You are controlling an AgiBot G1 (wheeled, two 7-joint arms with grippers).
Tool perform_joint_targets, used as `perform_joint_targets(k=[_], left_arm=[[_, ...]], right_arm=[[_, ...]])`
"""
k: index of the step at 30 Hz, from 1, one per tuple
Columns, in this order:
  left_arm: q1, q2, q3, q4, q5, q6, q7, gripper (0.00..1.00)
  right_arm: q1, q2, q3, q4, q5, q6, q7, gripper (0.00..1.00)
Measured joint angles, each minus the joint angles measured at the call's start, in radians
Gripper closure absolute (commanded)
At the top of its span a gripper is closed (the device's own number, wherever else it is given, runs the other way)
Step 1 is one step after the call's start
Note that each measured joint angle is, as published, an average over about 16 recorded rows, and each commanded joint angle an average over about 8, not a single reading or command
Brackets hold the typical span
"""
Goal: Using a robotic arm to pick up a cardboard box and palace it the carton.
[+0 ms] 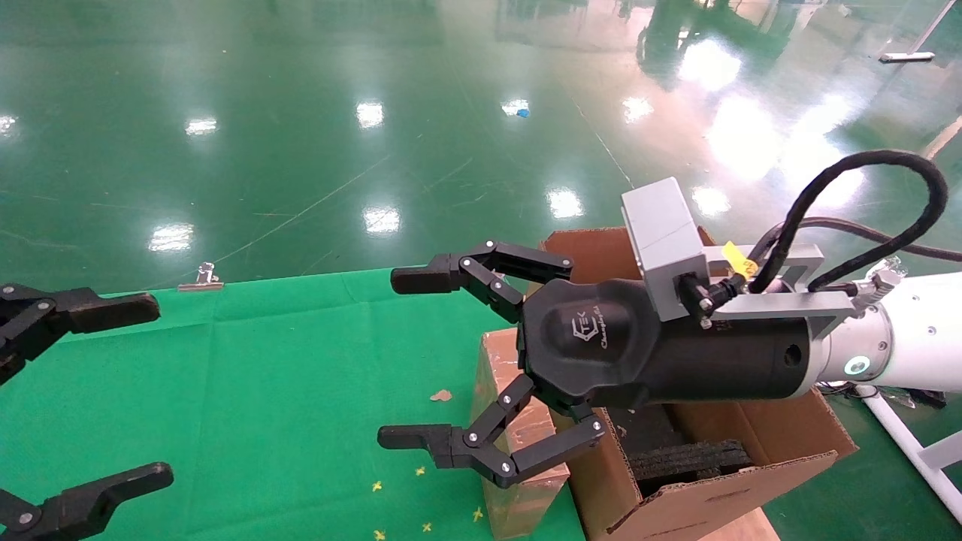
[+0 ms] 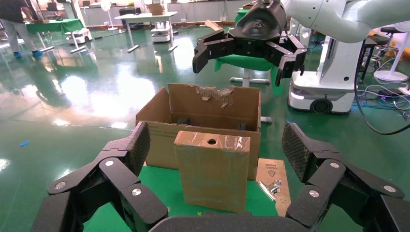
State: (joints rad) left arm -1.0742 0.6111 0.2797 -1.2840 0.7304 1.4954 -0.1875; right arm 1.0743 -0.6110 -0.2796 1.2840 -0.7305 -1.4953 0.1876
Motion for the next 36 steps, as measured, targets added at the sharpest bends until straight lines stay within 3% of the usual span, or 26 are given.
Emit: perform_joint_targets(k=[24, 30, 36], left_arm=[[0.000, 0.000, 0.000, 0.000, 0.000, 0.000, 0.000, 0.00], [-0.001, 0.000, 0.001, 0.001, 0.000, 0.000, 0.001, 0.00], [-0.001, 0.000, 0.001, 0.001, -0.001, 0.000, 0.001, 0.00]], right_arm=[[0.013, -0.001, -0.021, 0.014, -0.037, 0.005, 0.024, 0.00], [0.073, -0.024, -0.090, 0.036, -0.158, 0.003, 0.089, 0.00], [0.198, -0.096, -0.222, 0.054, -0.386, -0.018, 0.202, 0.00]])
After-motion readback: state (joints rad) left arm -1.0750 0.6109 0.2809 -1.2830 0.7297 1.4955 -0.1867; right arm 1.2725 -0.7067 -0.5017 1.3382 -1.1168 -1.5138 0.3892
